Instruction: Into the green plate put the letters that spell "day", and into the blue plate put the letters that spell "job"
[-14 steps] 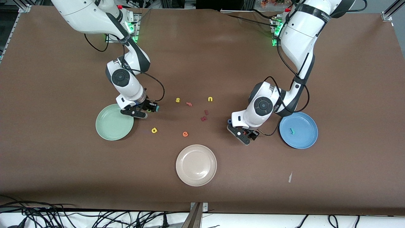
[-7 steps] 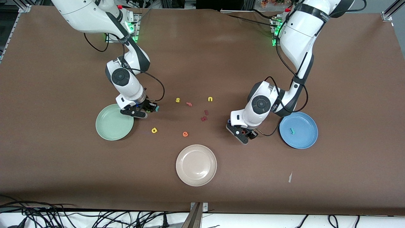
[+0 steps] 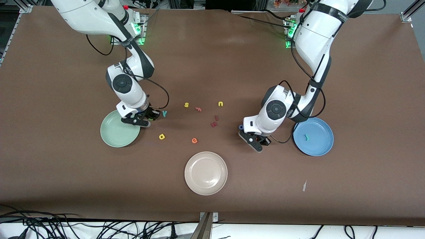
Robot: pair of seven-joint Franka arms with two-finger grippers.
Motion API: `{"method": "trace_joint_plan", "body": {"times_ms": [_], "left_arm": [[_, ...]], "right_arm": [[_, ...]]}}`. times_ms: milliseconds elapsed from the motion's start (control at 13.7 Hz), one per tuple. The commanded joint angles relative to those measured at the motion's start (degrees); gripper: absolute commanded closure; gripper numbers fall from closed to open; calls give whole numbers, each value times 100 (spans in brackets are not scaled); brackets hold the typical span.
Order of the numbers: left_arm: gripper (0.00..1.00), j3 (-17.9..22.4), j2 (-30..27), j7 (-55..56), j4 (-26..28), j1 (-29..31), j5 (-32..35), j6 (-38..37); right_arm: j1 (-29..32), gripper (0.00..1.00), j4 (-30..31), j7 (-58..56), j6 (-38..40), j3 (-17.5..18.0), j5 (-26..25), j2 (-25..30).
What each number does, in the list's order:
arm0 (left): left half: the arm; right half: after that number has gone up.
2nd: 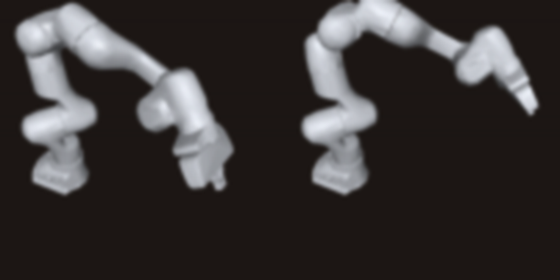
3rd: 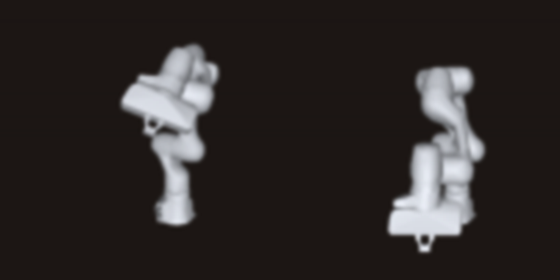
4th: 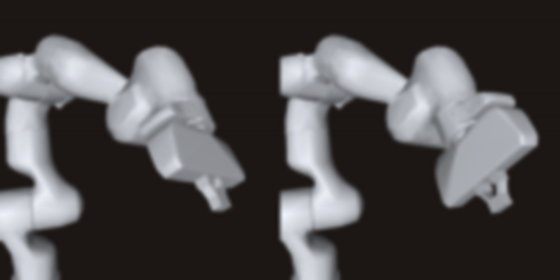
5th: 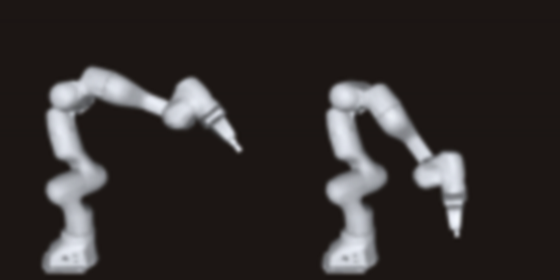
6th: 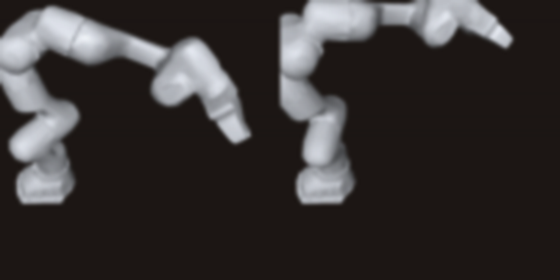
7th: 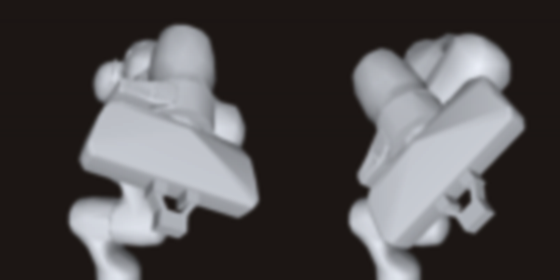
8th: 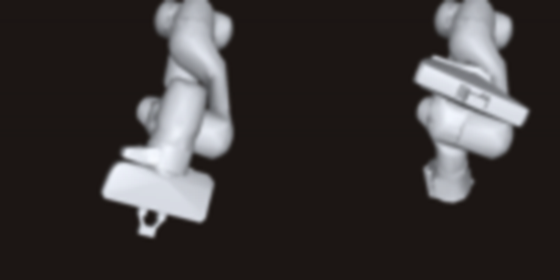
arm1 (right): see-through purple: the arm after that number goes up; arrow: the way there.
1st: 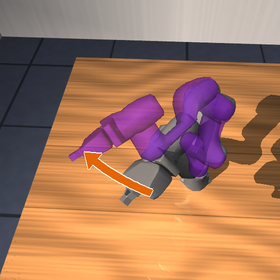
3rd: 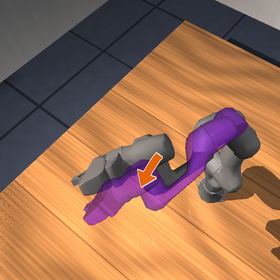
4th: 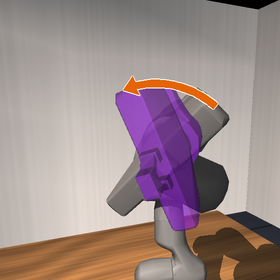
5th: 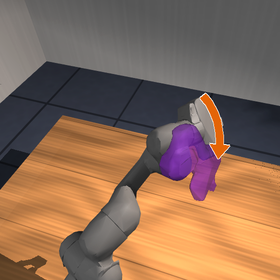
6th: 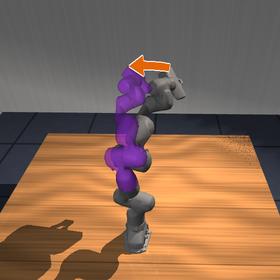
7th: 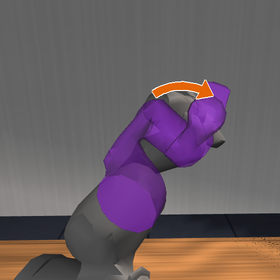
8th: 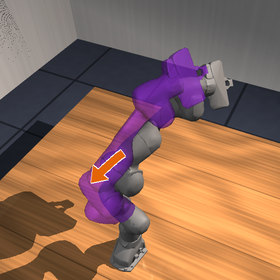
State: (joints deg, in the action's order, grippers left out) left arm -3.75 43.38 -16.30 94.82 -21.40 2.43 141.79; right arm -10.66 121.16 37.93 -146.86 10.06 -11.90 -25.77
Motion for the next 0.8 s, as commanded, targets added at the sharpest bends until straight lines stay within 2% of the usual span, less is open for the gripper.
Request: {"method": "trace_joint_plan", "body": {"times_ms": [0,292,365,511,584,657,730], "left_arm": [[98,-20,-285,-40,-103,469,56,-676],[98,-20,-611,-66,-236,1066,56,-1767],[98,-20,-690,-66,-210,1207,47,-1978],[97,-20,-787,-75,-157,1462,-32,-2208],[92,-20,-787,-83,-157,1594,-40,-2252],[80,-11,-752,-92,-148,1752,-41,-2261],[76,-20,-726,-144,-148,1910,-41,-2261]], "right_arm": [[168,79,-373,-679,735,-127,12,248],[582,78,-497,-1568,957,-145,39,283],[626,68,-471,-1665,931,-145,39,275],[661,34,-462,-1666,905,-145,39,248],[661,24,-462,-1605,905,-145,39,248],[661,23,-462,-1552,913,-128,39,248],[661,23,-462,-1499,913,-110,39,248]]}}
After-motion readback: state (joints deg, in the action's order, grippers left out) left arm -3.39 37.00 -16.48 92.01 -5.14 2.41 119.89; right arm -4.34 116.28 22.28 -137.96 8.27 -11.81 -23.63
